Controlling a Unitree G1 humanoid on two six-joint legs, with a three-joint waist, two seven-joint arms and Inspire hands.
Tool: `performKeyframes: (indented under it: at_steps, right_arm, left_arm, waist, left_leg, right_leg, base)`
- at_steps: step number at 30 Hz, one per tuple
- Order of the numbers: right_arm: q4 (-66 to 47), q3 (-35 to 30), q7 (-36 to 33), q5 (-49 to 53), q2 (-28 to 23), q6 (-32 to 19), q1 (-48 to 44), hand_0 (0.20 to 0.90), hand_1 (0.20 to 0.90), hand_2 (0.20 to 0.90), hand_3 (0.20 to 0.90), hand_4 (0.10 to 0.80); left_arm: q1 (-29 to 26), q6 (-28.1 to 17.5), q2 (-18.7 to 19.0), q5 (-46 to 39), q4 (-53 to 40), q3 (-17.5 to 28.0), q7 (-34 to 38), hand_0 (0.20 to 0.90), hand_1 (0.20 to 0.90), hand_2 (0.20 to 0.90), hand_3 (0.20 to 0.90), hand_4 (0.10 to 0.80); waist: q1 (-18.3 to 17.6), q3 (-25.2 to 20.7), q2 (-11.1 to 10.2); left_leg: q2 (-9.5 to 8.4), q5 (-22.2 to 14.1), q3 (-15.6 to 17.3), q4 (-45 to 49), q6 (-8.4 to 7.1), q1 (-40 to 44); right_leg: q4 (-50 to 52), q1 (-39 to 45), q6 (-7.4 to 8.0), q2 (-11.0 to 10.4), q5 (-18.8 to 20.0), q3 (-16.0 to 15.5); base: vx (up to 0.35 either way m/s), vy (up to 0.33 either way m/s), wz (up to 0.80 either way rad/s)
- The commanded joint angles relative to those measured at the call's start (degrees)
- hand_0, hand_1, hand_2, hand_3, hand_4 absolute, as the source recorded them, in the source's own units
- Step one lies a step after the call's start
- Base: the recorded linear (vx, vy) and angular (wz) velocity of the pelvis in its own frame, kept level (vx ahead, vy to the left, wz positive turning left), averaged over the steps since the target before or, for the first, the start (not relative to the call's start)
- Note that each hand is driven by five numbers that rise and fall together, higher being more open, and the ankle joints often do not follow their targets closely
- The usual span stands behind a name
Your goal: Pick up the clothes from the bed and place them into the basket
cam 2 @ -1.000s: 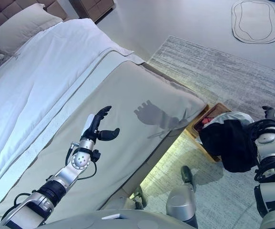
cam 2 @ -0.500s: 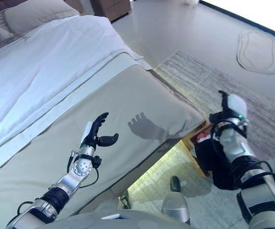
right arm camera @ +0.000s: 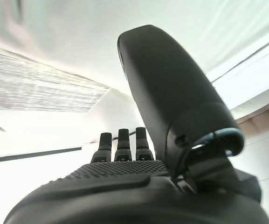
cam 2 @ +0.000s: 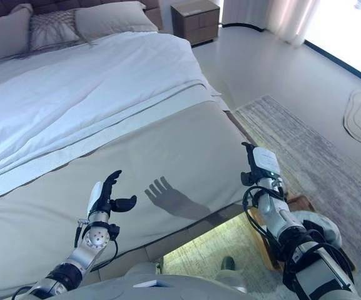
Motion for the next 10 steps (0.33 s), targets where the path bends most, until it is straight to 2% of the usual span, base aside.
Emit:
performKeyframes:
  at_steps: [1, 10]
  right_arm:
    - [-4.39, -0.01, -4.28, -0.29, -0.60, -2.43, -1.61, 0.900, 0.900, 0.900, 0.900, 0.800]
    - [-6.97, -0.59, -4.55, -1.28, 0.05, -1.86, 1.83, 0.900, 0.900, 0.900, 0.900, 0.800]
  left_arm:
    - [-3.25, -4.42, 0.94, 2.39, 0.54, 1.06, 0.25, 0.900, 0.900, 0.900, 0.900, 0.800]
    - [-1.41, -4.02, 1.69, 3.35, -0.17, 1.47, -3.04, 0.900, 0.900, 0.900, 0.900, 0.800]
  waist:
    - [1.52, -4.17, -1.85]
    - [3.53, -3.71, -2.19]
  left_leg:
    - [-2.00, -8.11, -0.43, 0.38, 0.68, 2.35]
    - [-2.16, -7.74, -2.21, 0.38, 0.77, 1.78]
  right_leg:
    - [0.61, 0.30, -1.15, -0.41, -3.51, -2.18]
    - [0.61, 1.49, -0.99, -0.92, -3.83, -4.88]
  base:
    - [0.042, 0.016, 0.12]
    - [0.023, 0.004, 0.19]
